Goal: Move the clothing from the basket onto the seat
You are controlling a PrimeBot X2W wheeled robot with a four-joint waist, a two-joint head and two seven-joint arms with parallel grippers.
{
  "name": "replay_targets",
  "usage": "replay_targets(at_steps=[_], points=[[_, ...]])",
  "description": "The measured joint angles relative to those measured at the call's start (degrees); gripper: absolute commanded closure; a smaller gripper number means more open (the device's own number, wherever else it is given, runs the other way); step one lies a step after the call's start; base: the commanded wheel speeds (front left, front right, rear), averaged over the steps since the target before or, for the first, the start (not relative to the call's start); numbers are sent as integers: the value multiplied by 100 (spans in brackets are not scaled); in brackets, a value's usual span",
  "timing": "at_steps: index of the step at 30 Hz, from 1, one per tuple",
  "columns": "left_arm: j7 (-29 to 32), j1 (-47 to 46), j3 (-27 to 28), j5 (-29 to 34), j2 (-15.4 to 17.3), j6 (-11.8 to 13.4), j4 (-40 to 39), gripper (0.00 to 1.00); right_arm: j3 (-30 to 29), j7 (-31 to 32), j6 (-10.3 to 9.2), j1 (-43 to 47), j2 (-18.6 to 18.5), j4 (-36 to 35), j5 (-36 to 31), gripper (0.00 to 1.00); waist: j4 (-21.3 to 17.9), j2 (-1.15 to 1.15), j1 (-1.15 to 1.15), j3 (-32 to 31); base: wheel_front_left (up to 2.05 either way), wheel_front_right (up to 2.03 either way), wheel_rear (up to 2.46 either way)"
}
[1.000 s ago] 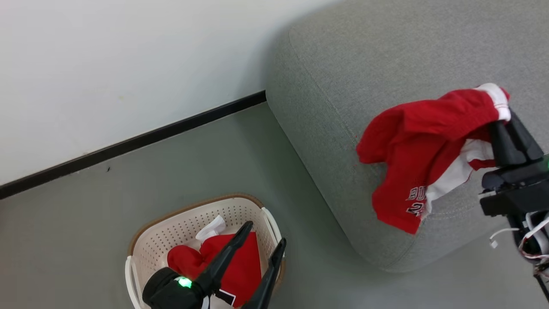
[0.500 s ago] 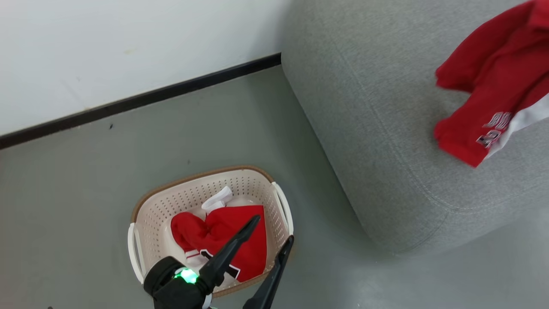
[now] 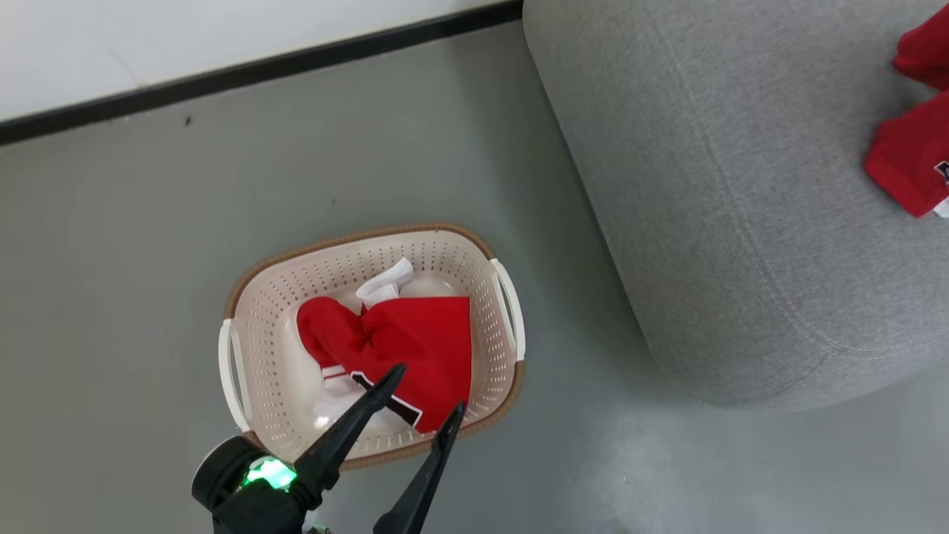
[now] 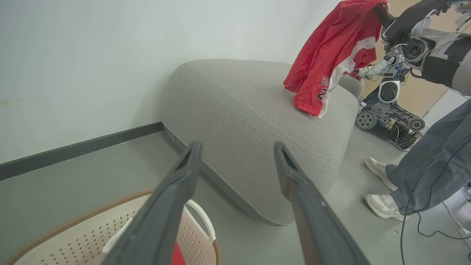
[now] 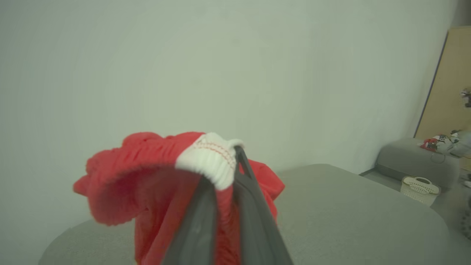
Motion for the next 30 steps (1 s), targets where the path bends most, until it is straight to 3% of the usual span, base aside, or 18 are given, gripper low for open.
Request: replay_targets(at_steps=[6, 8, 12, 14, 25, 27, 28, 29, 30], points=[[81, 44, 240, 1, 209, 100, -224, 0, -520, 0, -15, -11, -207, 1037, 286, 100, 49, 0, -1, 439, 0, 0, 0], [81, 42, 326, 1, 256, 111, -275, 0, -430, -1, -67, -8, -23, 1211, 311, 100, 57, 0, -1, 579, 0, 0, 0], [83, 29, 403, 1, 278, 148, -287, 0, -11, 1, -115, 17, 793, 1267, 302, 100, 43, 0, 0, 815, 0, 0, 0], [127, 4, 380, 1, 274, 144, -286, 0, 74, 1, -110, 16, 990, 1415, 291, 100, 16, 0, 0, 893, 0, 0, 0], [180, -116, 334, -2, 180, 144, -254, 0, 155, 0, -100, -4, 973, 1638, 102, 98, -32, 0, -1, 949, 0, 0, 0], [179, -151, 304, -9, 105, 144, -218, 0, 219, 0, -74, -1, 969, 1673, 3, 58, -17, 0, -1, 911, 0, 0, 0], [176, -177, 285, -24, 70, 144, -194, 0, 248, 0, -74, 6, 984, 1672, -43, 33, -10, 0, -1, 890, 0, 0, 0], [174, -202, 268, -36, 36, 143, -168, 0, 280, 0, -78, 23, 1017, 1659, -77, 0, -3, 0, -1, 866, 0, 0, 0], [172, -218, 255, -44, 9, 143, -142, 0, 321, 0, -77, 52, 1057, 1639, -126, 0, 4, 0, -1, 838, 0, 0, 0]])
